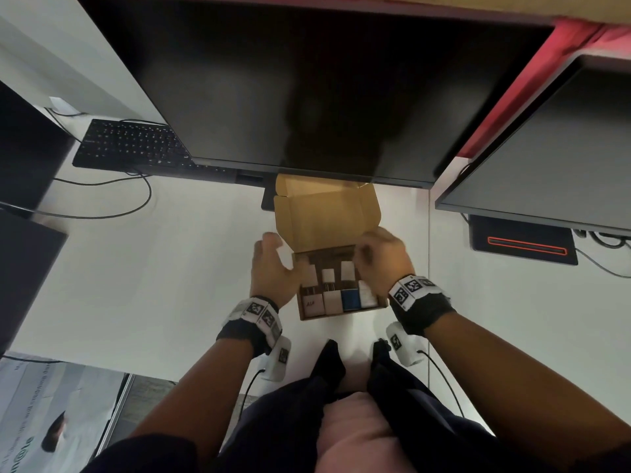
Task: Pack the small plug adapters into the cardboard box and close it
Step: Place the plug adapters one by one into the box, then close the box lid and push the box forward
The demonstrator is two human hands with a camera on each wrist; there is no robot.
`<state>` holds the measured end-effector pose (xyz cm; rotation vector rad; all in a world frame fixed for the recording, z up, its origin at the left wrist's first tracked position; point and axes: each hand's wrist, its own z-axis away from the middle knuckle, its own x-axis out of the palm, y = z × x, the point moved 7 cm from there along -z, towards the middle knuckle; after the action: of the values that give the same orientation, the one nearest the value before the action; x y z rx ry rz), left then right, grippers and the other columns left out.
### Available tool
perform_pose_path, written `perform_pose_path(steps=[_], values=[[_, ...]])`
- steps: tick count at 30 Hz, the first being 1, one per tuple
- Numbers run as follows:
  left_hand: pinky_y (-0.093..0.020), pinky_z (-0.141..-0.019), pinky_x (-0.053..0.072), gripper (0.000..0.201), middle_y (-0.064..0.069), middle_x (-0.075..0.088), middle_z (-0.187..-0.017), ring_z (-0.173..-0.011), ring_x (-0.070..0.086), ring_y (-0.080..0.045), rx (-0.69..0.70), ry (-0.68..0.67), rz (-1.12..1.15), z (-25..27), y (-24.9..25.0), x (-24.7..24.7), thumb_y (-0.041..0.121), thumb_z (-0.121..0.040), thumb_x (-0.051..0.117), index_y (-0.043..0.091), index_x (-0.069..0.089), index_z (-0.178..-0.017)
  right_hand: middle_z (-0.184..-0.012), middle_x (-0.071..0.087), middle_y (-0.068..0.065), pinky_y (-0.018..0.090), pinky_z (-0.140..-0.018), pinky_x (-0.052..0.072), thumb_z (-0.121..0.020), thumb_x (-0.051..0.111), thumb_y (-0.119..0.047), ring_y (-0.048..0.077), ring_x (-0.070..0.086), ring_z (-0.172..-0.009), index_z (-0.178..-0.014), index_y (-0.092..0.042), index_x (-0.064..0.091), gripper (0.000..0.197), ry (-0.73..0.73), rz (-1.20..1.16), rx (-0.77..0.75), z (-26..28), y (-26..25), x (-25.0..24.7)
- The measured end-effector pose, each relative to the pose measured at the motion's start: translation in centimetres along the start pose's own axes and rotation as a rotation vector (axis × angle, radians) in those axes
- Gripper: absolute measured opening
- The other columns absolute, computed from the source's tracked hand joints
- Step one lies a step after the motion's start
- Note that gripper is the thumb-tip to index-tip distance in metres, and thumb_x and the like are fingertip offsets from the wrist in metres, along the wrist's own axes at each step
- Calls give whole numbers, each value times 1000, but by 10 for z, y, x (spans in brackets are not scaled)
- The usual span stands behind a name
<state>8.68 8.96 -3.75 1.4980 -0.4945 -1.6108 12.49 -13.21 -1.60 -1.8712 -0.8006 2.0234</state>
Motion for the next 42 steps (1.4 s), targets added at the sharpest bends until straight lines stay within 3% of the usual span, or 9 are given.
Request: perform_pose_path(steps=[3,6,11,18,25,30,33,37,42], values=[[-44,-89,52,54,-2,55,-128,-106,60,-27,-136,15,194,-16,2,-8,37,-89,63,23,36,-133,-107,55,0,32,-78,51,-85,69,-26,19,55,-93,-104,-21,55,24,285,-183,315,-2,24,-34],[-46,-96,48,48,-1,57,-134,-115,59,-25,-352,-137,458,-25,7,1,48,-96,47,30,41,-140,-122,54,-4,36,-89,48,-89,62,-41,20,56,-104,-128,-27,49,44,123,-523,604,-12,40,-26],[-48,-101,45,50,-2,58,-133,-112,58,-25,-453,-218,568,-16,14,3,56,-97,36,28,51,-137,-121,65,-4,51,-105,44,-88,47,-63,22,61,-111,-101,-39,63,31,-66,-708,596,-16,28,-17],[-50,-104,46,73,-12,61,-126,-113,60,-33,-552,-338,548,20,-3,-2,70,-95,23,16,52,-133,-130,64,5,53,-107,43,-93,28,-71,28,61,-113,-127,-22,58,67,-200,-601,660,10,20,-8],[-54,-110,34,70,-15,69,-115,-115,59,-31,-552,-289,579,39,-5,-21,80,-87,14,30,60,-107,-116,67,7,45,-99,47,-94,14,-70,27,63,-104,-125,-21,60,74,-171,-673,649,28,9,-23],[-46,-92,42,76,-14,72,-106,-100,64,-29,-575,-325,684,54,-22,-23,78,-89,24,20,69,-107,-106,69,7,41,-90,51,-93,21,-72,27,64,-100,-109,-19,67,72,-96,-835,707,59,24,-33],[-42,-82,48,60,-12,72,-94,-86,66,-30,-571,-356,730,68,-29,-23,65,-94,40,13,70,-91,-108,71,10,38,-85,48,-92,24,-72,28,63,-105,-115,-4,65,83,-89,-944,749,84,36,-31],[-40,-80,55,35,-10,74,-104,-85,71,-32,-474,-376,605,83,-26,-16,38,-93,61,5,72,-94,-111,74,10,37,-81,49,-92,22,-75,29,64,-108,-105,-9,75,85,-186,-929,760,112,49,-17],[-37,-89,55,31,8,73,-107,-98,71,-14,-260,-334,342,93,-44,-6,28,-65,89,30,75,-92,-100,77,-5,39,-89,52,-83,57,-67,23,69,-100,-97,-24,78,49,-272,-715,655,126,55,-10]])
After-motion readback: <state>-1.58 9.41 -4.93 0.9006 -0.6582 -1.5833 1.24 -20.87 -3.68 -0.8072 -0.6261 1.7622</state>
